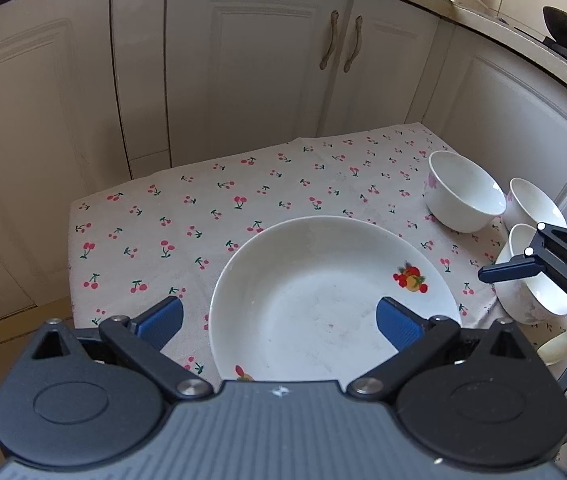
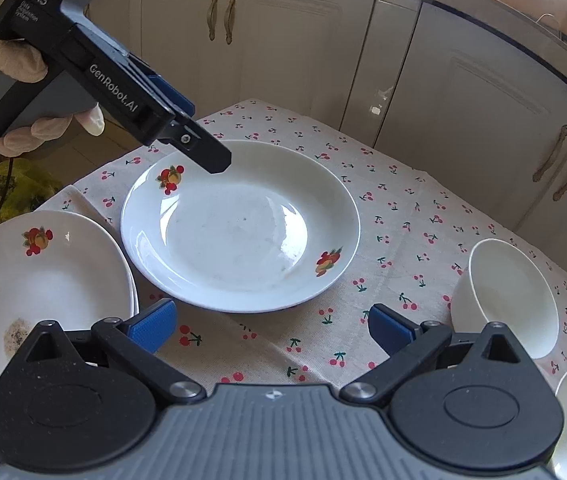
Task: Organize plates and bowls
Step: 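Move the left tool to the rim of the remaining white plate, then grasp the fruit-decal white plate rim with the left tool and lift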
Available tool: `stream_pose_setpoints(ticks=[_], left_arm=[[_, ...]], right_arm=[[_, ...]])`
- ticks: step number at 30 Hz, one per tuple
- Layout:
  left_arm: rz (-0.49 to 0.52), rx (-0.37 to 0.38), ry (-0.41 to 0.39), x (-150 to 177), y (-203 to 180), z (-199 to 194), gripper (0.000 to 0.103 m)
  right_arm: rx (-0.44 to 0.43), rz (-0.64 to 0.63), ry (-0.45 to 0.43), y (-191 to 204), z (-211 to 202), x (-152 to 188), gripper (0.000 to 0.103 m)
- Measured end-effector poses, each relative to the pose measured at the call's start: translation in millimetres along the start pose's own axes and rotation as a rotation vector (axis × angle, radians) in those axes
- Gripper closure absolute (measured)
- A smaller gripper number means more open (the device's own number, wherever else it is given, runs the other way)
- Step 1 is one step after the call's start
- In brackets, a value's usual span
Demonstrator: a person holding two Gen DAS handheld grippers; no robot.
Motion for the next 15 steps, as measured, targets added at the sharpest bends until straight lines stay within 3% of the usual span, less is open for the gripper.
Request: stream_pose_setpoints(ticks=[15], left_arm=[[0.023,0.041,0.081,-9,3,37,0.002]], right_arm=[[-0.102,-0.016,0.042,4,28,-9,0.000]])
Point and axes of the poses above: each gripper's, at about its wrist camera, not at the fingertips, and z roughly the way its jaws point, y to its left, x to its underside, the point moved 9 cm from there along z, roughly the way its jaws point, and after that the axes turned 14 degrees about y, right-handed, at the moved point
